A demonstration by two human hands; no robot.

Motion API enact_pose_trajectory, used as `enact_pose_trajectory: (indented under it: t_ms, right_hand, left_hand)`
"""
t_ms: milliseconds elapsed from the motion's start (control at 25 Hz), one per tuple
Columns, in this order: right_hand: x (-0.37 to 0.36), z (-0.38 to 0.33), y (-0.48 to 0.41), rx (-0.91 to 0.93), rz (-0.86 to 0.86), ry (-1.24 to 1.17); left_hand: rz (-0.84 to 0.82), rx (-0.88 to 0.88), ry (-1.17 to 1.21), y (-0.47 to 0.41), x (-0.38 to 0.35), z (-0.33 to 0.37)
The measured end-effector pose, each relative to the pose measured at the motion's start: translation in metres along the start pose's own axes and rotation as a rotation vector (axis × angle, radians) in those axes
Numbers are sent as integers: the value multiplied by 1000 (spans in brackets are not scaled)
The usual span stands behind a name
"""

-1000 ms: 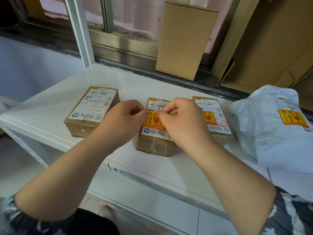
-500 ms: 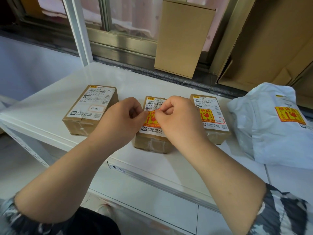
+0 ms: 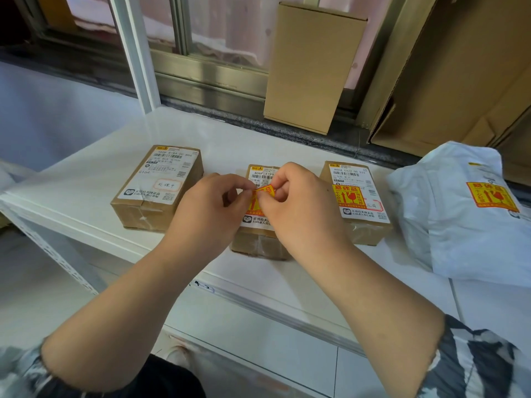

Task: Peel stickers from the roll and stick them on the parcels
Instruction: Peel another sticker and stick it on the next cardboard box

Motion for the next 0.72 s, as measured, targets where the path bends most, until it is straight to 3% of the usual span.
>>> enact_pose_trajectory:
  t_ms: [600,720]
  right_hand:
    - [2,25,9,-33,46,-101]
    - [16,25,19,-8,67,-157]
  left_hand:
    - [37,-74,-98,10,0,18]
    - [167,-122,-173,19,8,36]
Point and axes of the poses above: each hand's wrist, its own y-axis away from the middle knuckle, its own x-axis out of the back of the hand, z = x × y, the point moved 6 cm from there along -y, towards the middle knuckle
